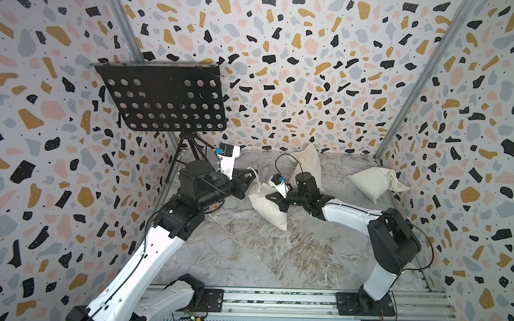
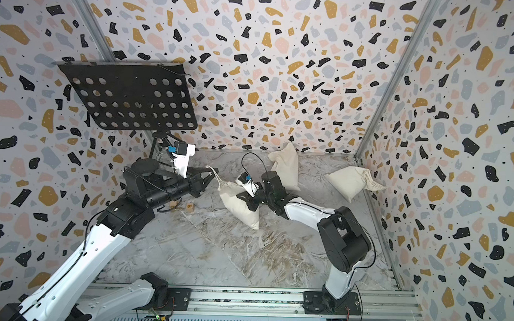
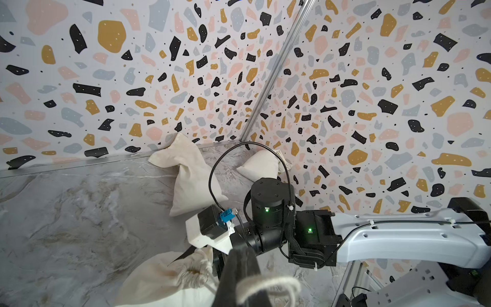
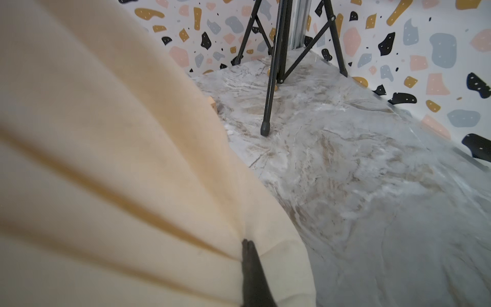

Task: Close the soil bag
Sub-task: Frap the soil bag at the center of the board, then place the soil bag at the center of the board.

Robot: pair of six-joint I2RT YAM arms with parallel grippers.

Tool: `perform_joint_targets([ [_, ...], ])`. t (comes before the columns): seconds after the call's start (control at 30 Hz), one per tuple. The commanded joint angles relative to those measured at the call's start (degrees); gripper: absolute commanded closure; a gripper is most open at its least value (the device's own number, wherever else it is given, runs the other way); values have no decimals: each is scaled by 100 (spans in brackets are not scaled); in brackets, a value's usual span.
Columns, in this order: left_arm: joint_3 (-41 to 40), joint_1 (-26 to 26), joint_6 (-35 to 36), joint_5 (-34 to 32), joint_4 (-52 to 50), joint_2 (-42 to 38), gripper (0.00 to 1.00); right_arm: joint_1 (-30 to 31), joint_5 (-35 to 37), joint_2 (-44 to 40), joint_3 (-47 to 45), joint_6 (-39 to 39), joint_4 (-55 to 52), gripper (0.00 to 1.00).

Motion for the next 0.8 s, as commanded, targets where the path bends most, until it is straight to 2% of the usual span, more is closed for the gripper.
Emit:
perform_joint_targets([
  [0.0,-175,-26,-29,-8,1999,-660,100,-330,1029,-265,-165,39,-1163,100],
  [0.07,-632,-26,-28,-123,2158,-771,93,-377,1190,-566,-120,-17,-1433,100],
  [0.13,-1046,-26,-63,-50,2404,-837,82,-426,1321,-875,-73,-70,-1813,100],
  [0.27,-1666,-26,26,14,2654,-691,50,-545,2027,-1543,60,-100,-2467,100],
  [0.37,-1984,-25,231,-278,2606,-659,27,-781,2757,-2007,110,-104,-2774,100],
  [0.43,-2168,-21,394,-512,2552,-704,15,-1041,3223,-2278,145,-111,-2923,100],
  [0.53,-2426,-18,574,-867,2416,-732,7,-1539,3670,-2472,262,-102,-3000,100],
  [0.63,-2649,-9,682,-1251,2277,-643,4,-2077,4208,-2411,378,-18,-2858,100],
  [0.77,-2771,9,818,-1602,2067,-455,2,-2886,4648,-1881,575,244,-2767,100],
])
